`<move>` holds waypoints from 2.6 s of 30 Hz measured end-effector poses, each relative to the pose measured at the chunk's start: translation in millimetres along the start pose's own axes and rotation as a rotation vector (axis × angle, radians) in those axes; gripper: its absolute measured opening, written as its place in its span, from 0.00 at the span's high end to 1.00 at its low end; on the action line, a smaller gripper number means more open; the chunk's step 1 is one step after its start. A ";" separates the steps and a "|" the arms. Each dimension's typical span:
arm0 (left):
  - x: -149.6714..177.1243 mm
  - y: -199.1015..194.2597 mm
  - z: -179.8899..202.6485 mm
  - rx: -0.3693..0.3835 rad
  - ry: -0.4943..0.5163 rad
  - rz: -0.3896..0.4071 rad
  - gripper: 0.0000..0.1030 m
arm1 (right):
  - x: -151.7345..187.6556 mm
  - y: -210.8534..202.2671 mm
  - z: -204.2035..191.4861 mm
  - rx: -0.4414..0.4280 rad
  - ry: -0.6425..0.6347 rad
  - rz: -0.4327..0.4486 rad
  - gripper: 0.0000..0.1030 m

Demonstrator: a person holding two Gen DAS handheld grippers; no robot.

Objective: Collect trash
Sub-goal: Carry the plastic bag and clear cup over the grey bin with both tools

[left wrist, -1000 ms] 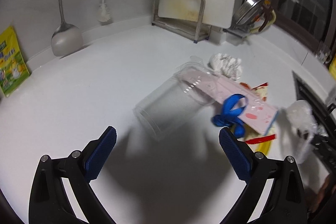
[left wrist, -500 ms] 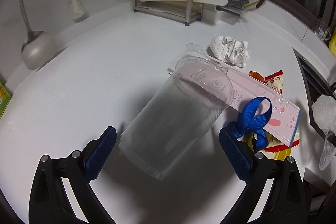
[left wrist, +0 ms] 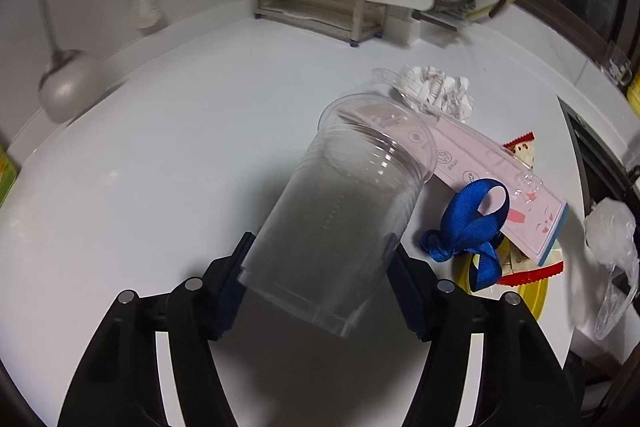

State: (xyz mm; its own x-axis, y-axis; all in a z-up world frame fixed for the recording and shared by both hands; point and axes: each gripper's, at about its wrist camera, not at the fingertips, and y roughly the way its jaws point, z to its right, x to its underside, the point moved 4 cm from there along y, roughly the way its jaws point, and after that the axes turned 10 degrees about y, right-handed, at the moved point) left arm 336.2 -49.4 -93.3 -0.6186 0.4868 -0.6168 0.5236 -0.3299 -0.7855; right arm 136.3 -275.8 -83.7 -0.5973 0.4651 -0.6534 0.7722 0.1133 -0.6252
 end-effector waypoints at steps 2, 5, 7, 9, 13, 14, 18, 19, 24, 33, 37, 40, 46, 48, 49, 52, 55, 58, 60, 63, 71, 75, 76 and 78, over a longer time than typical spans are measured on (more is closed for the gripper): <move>4.9 -11.1 -2.7 -0.022 -0.034 0.020 0.39 | 2.6 -1.1 0.5 0.006 -0.001 0.002 0.88; 14.5 -35.9 -2.7 -0.088 -0.070 0.064 0.40 | 7.6 -4.2 1.2 0.005 0.002 0.001 0.88; 20.9 -51.7 1.6 -0.116 -0.077 0.090 0.40 | 11.5 -6.5 1.7 0.001 0.006 -0.002 0.88; 29.2 -67.2 7.7 -0.141 -0.087 0.113 0.40 | 17.2 -10.0 0.9 -0.004 0.009 -0.005 0.88; 45.2 -93.9 20.6 -0.191 -0.104 0.146 0.40 | 27.2 -20.6 -2.0 -0.021 0.011 -0.002 0.88; 50.2 -101.3 24.1 -0.202 -0.112 0.154 0.40 | 30.8 -24.3 -3.2 -0.026 0.011 -0.001 0.88; 68.4 -128.1 46.8 -0.229 -0.129 0.198 0.40 | 42.4 -37.3 -7.6 -0.043 0.012 -0.008 0.88; 73.7 -133.8 54.2 -0.231 -0.129 0.205 0.40 | 46.1 -41.7 -8.5 -0.045 0.009 -0.010 0.88; 95.9 -157.5 84.6 -0.247 -0.140 0.228 0.40 | 59.6 -62.8 -9.7 -0.051 0.000 -0.002 0.88; 138.0 -191.3 132.5 -0.257 -0.137 0.249 0.40 | 86.6 -95.7 -10.3 -0.087 -0.003 -0.001 0.88; 153.3 -201.0 146.4 -0.258 -0.142 0.247 0.40 | 98.0 -113.0 -9.7 -0.102 -0.009 0.009 0.88; 163.5 -207.3 158.1 -0.257 -0.133 0.247 0.40 | 106.0 -123.1 -6.1 -0.098 -0.010 0.017 0.88; 179.0 -214.2 174.0 -0.247 -0.126 0.243 0.40 | 123.3 -135.0 -0.6 -0.103 -0.010 0.007 0.88; 183.0 -215.0 177.8 -0.238 -0.130 0.242 0.40 | 128.5 -138.3 0.1 -0.101 -0.018 0.007 0.88; 185.2 -214.7 180.8 -0.235 -0.127 0.240 0.40 | 130.3 -139.2 0.4 -0.099 -0.021 0.007 0.88; 190.1 -214.1 188.6 -0.229 -0.119 0.235 0.40 | 135.7 -141.7 3.9 -0.098 -0.020 0.006 0.88; 193.5 -213.6 195.8 -0.222 -0.110 0.227 0.40 | 141.3 -142.7 8.4 -0.109 -0.007 -0.002 0.88; 196.7 -213.5 200.3 -0.214 -0.112 0.223 0.40 | 144.6 -142.2 11.4 -0.108 -0.006 -0.010 0.88; 199.3 -212.3 202.3 -0.209 -0.111 0.220 0.40 | 147.1 -141.0 13.4 -0.111 -0.006 -0.018 0.88; 204.3 -208.9 203.4 -0.205 -0.115 0.205 0.40 | 151.5 -139.4 17.0 -0.112 -0.002 -0.028 0.88; 218.4 -194.6 208.2 -0.201 -0.108 0.147 0.40 | 163.0 -132.1 22.1 -0.097 -0.009 -0.060 0.88; 222.7 -189.2 208.2 -0.193 -0.112 0.130 0.40 | 166.3 -128.7 21.9 -0.093 -0.011 -0.069 0.88; 223.5 -188.1 208.5 -0.192 -0.112 0.126 0.40 | 167.1 -128.3 22.3 -0.093 -0.011 -0.071 0.88; 223.6 -186.7 208.4 -0.192 -0.109 0.121 0.40 | 168.8 -125.8 22.6 -0.090 -0.012 -0.081 0.88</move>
State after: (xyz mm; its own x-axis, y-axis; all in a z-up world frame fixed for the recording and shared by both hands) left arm -21.9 -47.5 -95.2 -0.5987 0.3595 -0.7158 0.6928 -0.2160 -0.6880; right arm -66.5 -231.4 -125.0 -0.6603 0.4410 -0.6079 0.7375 0.2283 -0.6356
